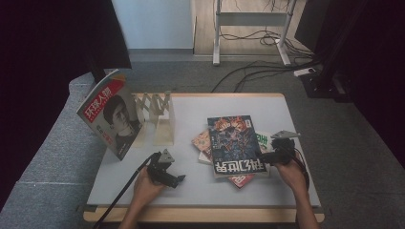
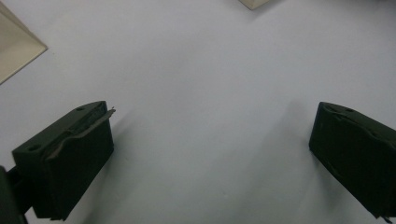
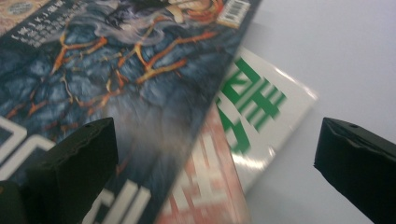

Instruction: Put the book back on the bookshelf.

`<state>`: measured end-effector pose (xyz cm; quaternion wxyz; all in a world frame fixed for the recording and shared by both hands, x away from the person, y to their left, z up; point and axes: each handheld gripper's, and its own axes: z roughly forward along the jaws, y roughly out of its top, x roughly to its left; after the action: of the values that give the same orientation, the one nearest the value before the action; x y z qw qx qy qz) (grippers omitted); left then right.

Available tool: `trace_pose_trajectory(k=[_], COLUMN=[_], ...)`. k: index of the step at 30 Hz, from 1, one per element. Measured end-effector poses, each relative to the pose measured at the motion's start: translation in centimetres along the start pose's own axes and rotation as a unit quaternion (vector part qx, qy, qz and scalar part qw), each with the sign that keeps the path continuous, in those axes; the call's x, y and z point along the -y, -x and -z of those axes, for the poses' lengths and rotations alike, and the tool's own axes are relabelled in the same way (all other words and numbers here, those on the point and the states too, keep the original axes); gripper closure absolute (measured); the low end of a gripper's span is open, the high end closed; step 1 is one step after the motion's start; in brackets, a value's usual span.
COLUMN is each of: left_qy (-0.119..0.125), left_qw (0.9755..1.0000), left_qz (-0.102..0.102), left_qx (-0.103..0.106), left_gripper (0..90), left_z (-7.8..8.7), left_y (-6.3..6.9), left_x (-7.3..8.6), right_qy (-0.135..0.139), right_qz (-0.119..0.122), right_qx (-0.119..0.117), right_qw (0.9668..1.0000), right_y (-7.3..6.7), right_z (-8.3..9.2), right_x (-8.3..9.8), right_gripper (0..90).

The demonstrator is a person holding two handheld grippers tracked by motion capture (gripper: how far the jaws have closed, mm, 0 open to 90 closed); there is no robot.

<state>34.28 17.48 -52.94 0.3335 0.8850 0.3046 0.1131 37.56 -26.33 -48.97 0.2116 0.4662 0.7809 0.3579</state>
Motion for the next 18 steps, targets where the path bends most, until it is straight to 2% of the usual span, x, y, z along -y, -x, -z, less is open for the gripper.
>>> trace_pose_trajectory(k=[7, 15, 18], left_qy=[-0.001, -0.003, -0.011], left_qw=[1.0000, 1.0000, 0.9999], left_qz=[0.000, 0.002, -0.004], left_qx=[0.000, -0.002, -0.007], left_gripper=[0.0, 0.0, 0.0], left_z=[0.0, 0.0, -0.2], left_y=[0.0, 0.0, 0.3], left_x=[0.0, -0.2, -0.8], right_qy=[-0.015, -0.035, -0.028], right_qz=[0.018, 0.031, 0.013], right_qx=[-0.017, -0.031, -0.046], right_qw=[0.9996, 0.9984, 0.9985], right_y=[-0.8, -1.8, -2.3], right_z=[-2.7, -5.1, -5.6], right_x=[-1.8, -2.6, -2.6], right_gripper=[0.0, 0.0, 0.0])
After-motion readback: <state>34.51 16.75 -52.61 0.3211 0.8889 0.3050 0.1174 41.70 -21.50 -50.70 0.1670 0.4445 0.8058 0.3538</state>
